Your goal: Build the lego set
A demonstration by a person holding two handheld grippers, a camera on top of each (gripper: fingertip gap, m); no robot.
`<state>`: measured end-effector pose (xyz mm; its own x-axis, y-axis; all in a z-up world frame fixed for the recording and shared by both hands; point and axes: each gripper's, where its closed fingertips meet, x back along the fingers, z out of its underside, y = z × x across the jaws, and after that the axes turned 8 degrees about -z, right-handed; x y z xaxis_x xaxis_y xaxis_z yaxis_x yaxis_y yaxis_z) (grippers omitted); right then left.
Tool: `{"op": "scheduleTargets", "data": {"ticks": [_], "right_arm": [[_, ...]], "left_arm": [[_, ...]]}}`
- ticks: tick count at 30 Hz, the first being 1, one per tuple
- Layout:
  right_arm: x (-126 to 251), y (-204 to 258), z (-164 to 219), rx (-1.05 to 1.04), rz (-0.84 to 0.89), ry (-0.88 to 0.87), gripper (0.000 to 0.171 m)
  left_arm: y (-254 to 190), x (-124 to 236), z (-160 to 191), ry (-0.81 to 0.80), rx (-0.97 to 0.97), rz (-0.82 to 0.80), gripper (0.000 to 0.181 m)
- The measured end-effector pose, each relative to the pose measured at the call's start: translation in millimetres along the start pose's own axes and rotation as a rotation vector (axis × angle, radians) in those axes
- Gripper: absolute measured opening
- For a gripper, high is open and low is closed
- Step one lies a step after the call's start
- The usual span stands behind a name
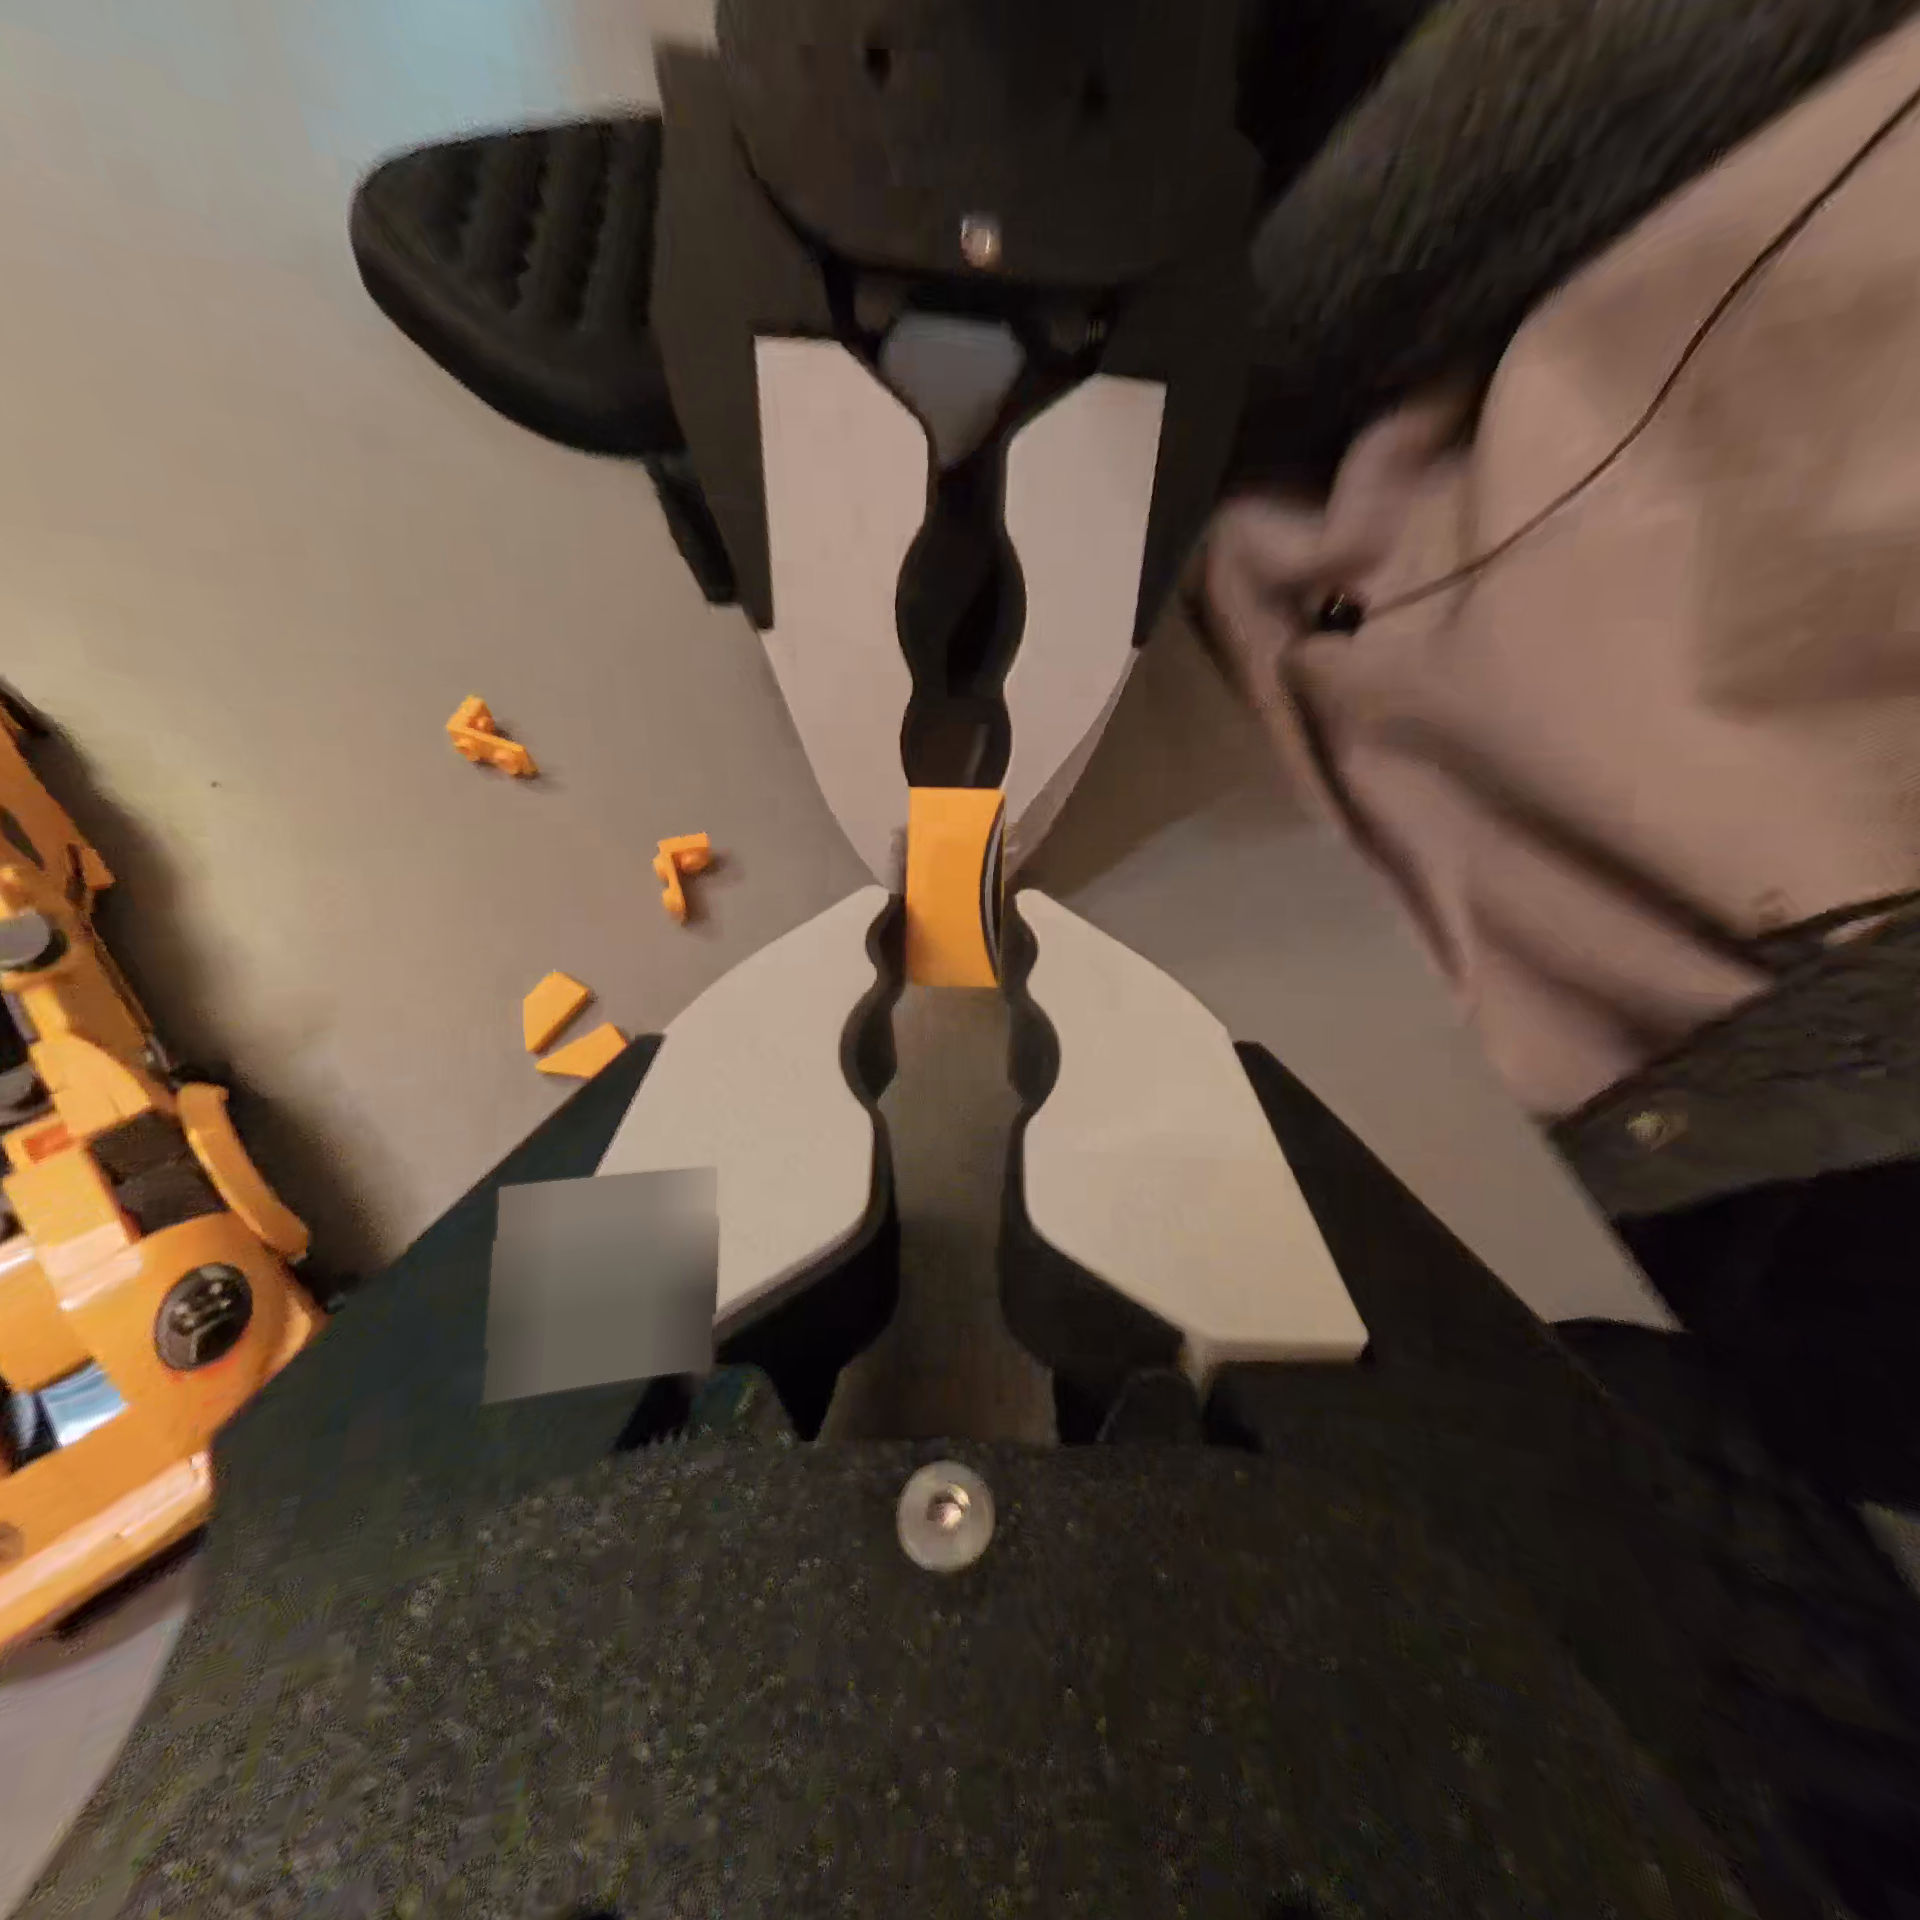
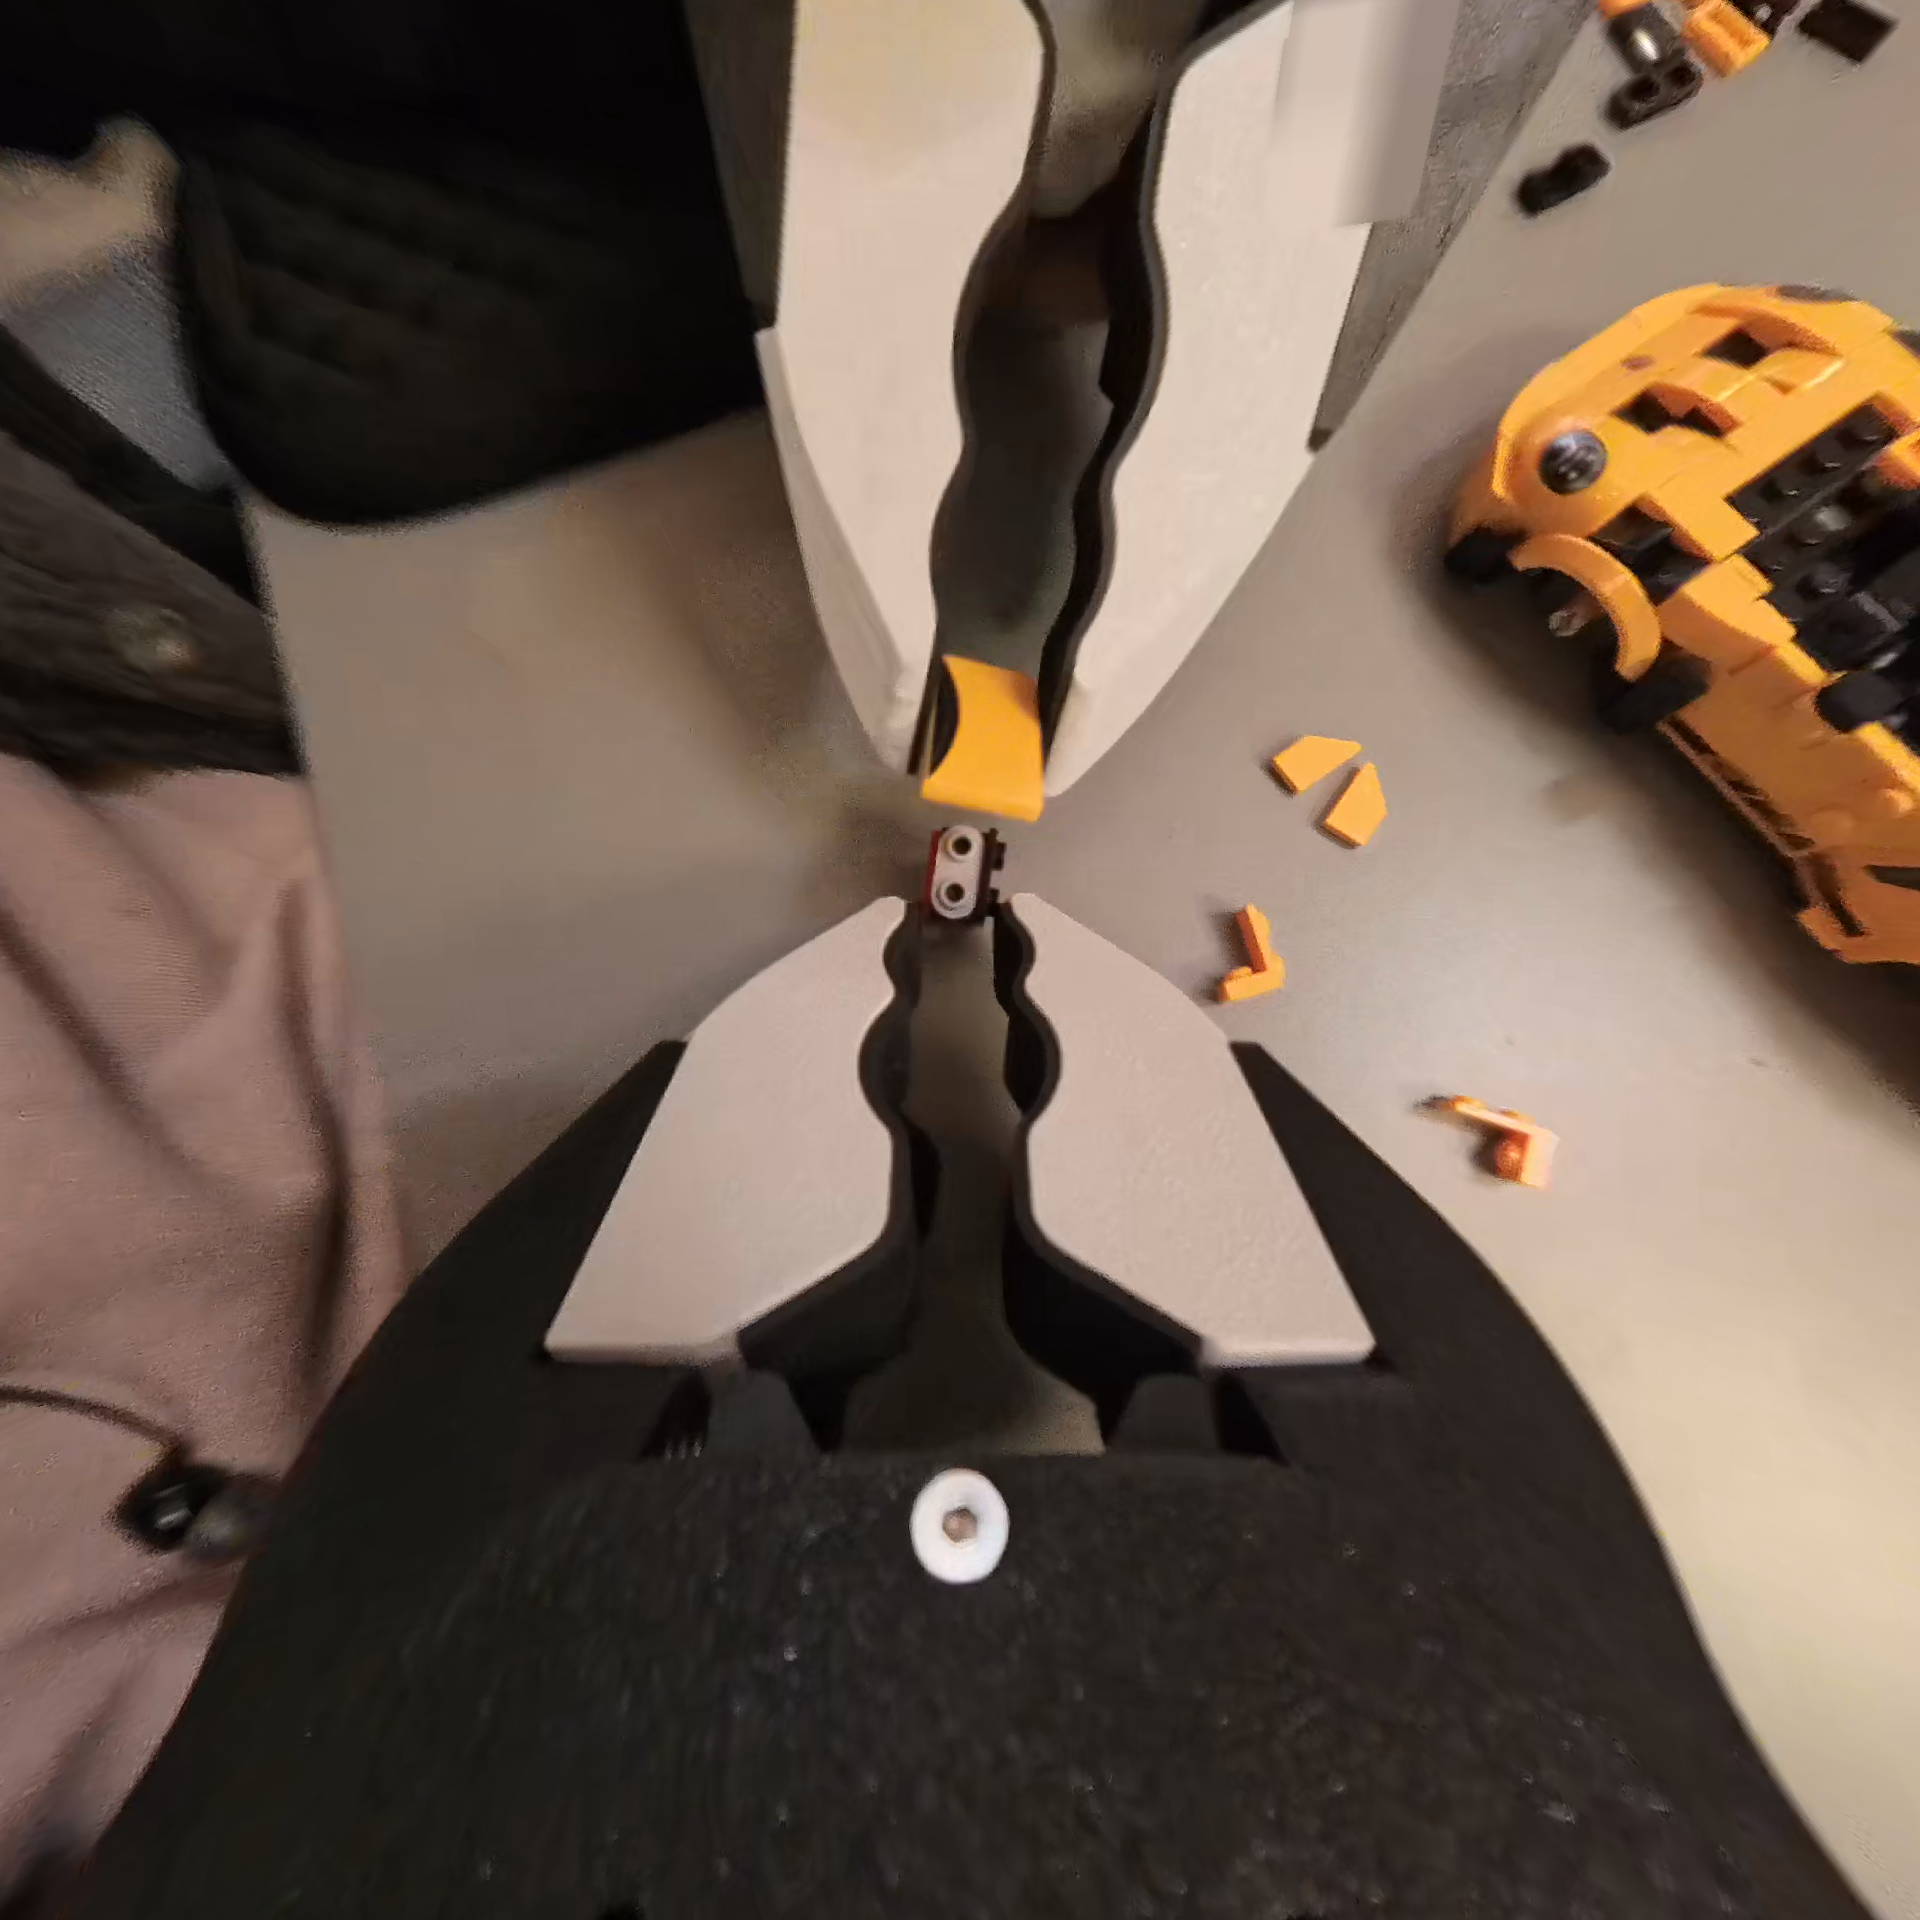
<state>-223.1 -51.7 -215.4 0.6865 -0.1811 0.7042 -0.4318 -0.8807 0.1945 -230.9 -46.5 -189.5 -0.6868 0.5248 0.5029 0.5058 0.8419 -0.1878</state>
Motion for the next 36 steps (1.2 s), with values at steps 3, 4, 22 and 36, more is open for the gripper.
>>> {"op": "scheduleTargets", "data": {"ticks": [3, 4, 22, 36], "right_arm": [[19, 9, -23, -0.123, -0.178, -0.156, 0.013], [27, 11, -31, -0.148, -0.224, -0.202, 0.013], [49, 11, -60, -0.128, -0.317, -0.266, 0.013], [-5, -7, -8, 0.142, -0.031, 0.050, 0.013]], "left_arm": [[-5, 22, -30, -0.206, 0.166, 0.135, 0.016], [-8, 32, -41, -0.277, 0.221, 0.196, 0.016], [-16, 84, -83, -0.597, 0.399, 0.466, 0.017], [7, 25, -38, -0.266, 0.252, 0.098, 0.016]]}}
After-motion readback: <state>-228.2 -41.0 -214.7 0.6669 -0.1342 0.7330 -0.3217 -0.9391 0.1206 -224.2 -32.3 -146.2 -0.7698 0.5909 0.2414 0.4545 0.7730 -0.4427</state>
